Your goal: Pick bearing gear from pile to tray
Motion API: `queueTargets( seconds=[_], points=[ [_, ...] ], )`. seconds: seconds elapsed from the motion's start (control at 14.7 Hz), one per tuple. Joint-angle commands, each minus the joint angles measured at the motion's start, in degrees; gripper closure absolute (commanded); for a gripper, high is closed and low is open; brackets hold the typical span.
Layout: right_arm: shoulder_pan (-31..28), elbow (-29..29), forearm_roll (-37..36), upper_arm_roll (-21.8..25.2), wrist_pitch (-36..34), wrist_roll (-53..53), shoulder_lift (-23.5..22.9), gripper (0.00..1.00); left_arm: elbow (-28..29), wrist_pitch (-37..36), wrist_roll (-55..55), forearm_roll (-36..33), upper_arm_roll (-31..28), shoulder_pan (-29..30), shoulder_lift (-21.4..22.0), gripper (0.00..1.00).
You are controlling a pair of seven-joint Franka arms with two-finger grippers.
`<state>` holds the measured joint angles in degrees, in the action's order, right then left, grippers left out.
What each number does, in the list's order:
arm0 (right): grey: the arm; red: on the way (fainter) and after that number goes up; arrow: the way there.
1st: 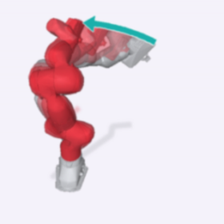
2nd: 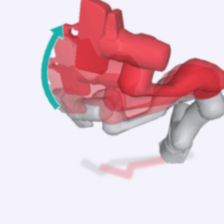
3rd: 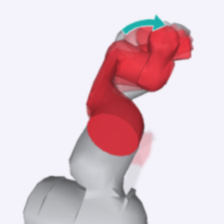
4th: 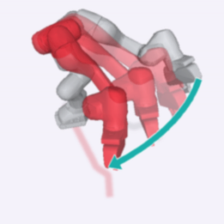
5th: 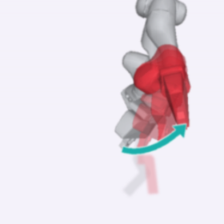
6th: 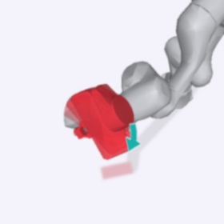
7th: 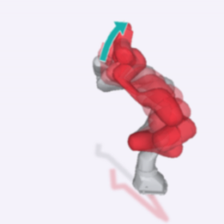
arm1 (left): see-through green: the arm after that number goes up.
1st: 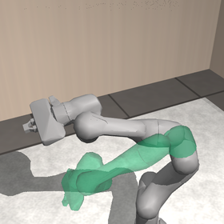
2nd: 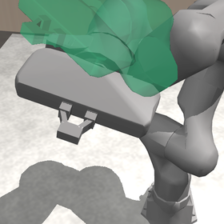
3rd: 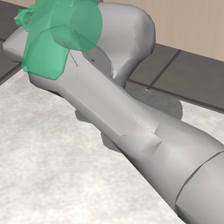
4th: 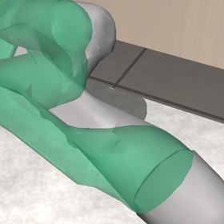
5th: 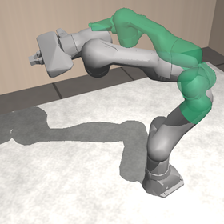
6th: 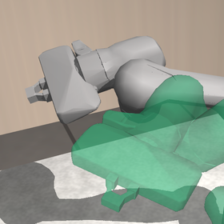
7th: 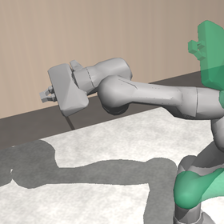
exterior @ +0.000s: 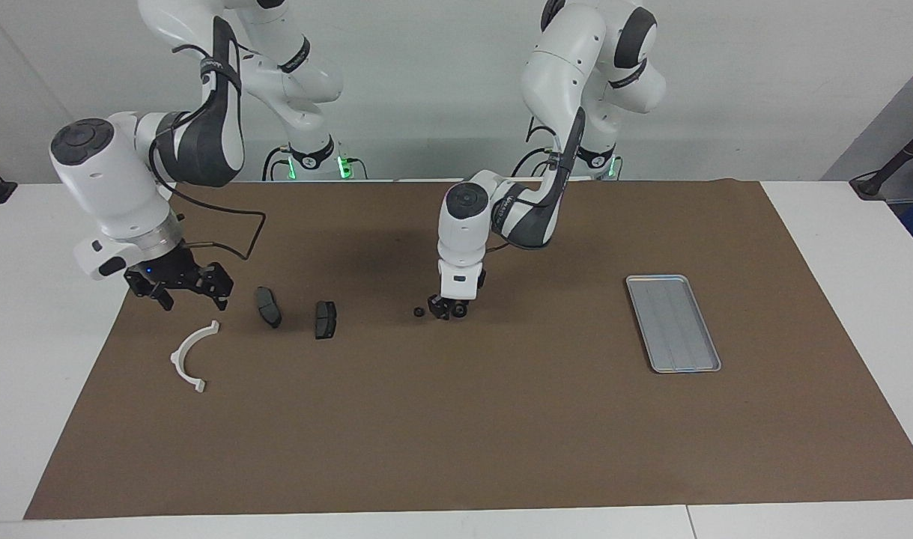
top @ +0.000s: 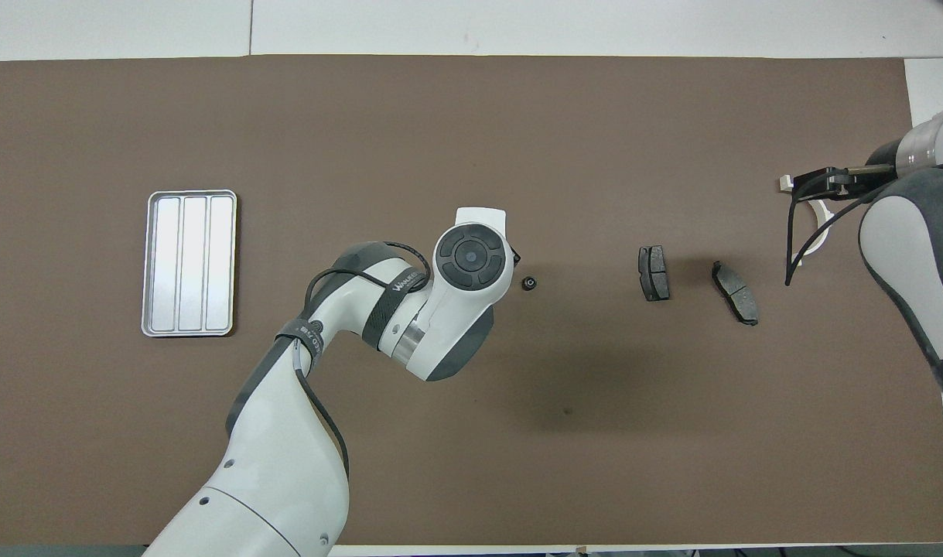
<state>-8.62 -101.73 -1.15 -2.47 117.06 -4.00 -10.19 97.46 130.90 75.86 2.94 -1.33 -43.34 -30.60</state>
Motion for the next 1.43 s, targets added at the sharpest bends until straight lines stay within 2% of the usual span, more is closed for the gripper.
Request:
queueTargets(
  seconds=[0.0,0.27,0.61,0.89,1.02,1.09,1.3,1.36],
  points=[
    [-0.8,-1.3,-0.1,-0.5,-0.2,-1.7,1.2,0.00,0.8,0.0,1.0,-2.3,-1.3,-0.8,-0.8,0.40],
    [-0.8,-1.3,-0.1,-0.5,-0.2,-1.6,1.2,0.00,0.8,-2.0,1.0,-5.5,-1.4,-0.5,-0.6,0.39],
    [-0.8,-1.3,-0.1,-0.5,-0.2,-1.6,1.2,0.00,0.8,-2.0,1.0,-5.6,-1.8,-0.6,-0.6,0.40],
    [-0.8,-1.3,-0.1,-0.5,-0.2,-1.6,1.2,0.00,0.7,-2.0,1.0,-5.6,-1.8,-0.6,-0.6,0.63],
    [-0.8,-1.3,-0.1,-0.5,-0.2,-1.6,1.2,0.00,0.4,-2.3,1.0,-5.6,-1.9,-0.6,-0.6,0.90],
    [-0.8,-1.3,-0.1,-0.5,-0.2,-1.6,1.2,0.00,0.0,-3.5,1.0,-5.6,-1.9,-0.5,-0.6,1.00],
    [-0.8,-1.3,-0.1,-0.5,-0.1,-1.6,1.2,0.00,-1.0,-5.7,0.4,-5.7,-3.5,-0.1,-0.3,1.00],
    [-0.7,-1.3,-0.1,-0.5,-0.1,-1.6,1.2,0.00,-0.7,-6.0,-0.2,-5.7,-3.7,1.3,1.2,1.00]
  ],
)
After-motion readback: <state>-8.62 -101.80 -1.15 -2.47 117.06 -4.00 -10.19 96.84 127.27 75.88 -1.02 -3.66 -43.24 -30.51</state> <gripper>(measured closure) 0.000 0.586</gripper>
